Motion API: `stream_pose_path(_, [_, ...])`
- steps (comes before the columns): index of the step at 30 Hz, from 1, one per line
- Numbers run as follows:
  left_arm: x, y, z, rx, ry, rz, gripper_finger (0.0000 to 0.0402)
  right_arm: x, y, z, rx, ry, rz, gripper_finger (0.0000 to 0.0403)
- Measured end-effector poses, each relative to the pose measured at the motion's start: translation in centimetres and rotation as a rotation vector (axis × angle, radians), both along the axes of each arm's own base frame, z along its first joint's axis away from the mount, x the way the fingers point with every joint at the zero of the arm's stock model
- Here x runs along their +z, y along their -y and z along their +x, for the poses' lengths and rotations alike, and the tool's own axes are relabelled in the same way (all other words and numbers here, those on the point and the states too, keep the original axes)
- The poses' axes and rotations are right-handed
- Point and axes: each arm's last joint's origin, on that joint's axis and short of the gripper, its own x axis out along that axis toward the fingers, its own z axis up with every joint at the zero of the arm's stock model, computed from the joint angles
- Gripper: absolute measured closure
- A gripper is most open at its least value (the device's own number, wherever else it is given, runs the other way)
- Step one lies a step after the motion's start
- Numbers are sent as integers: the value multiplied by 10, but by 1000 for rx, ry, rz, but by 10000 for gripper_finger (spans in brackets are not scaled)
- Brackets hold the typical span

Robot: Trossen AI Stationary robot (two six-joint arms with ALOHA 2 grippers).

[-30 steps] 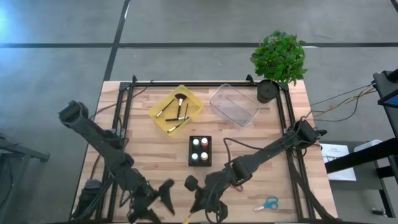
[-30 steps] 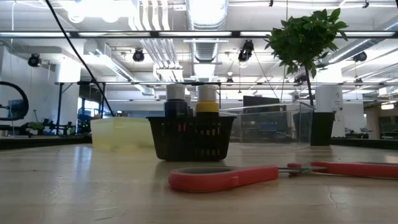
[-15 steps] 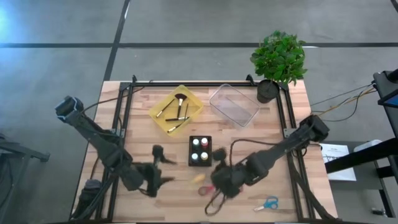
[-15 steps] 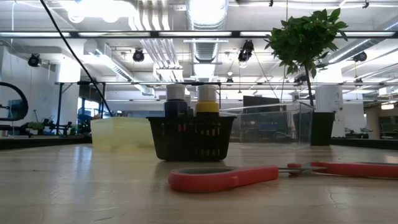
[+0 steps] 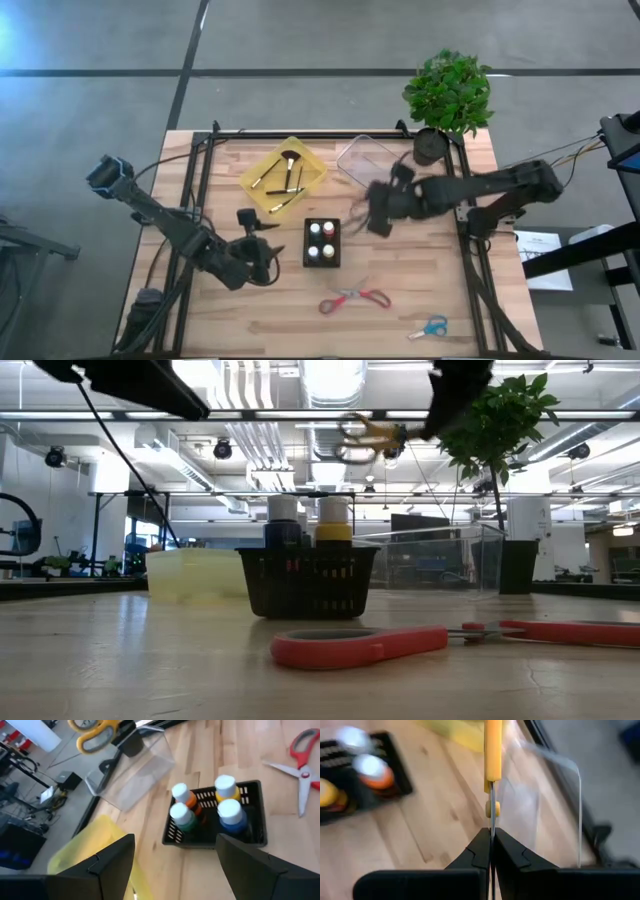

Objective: Pick & Place Paint Supplies
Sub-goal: Put the yellow scissors into the transparent bin

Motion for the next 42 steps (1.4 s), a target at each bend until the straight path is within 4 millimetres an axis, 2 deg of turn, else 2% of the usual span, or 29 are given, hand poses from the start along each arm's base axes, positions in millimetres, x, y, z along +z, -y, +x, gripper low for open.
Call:
stream_pose_path(3, [-5, 1, -4, -7, -7, -17, 115, -7, 33, -17, -104, 1, 81, 395])
stream_pose_path(7, [-1, 5, -6, -26, 18, -50, 115, -24, 69, -35, -212, -11, 131, 395])
stream_pose_path(15, [4, 9, -4, -66, 40, -78, 115, -61, 107, -40, -209, 64, 233, 395])
stream_pose_path(19, [4, 10, -4, -81, 41, -92, 115, -81, 116, -43, -228, 2, 238, 395])
stream_pose_path(23, [4, 11, -4, -90, 41, -84, 115, -88, 118, -39, -200, 40, 215, 395])
stream_pose_path(42, [5, 11, -3, -91, 53, -90, 115, -90, 118, -41, -101, -8, 175, 395])
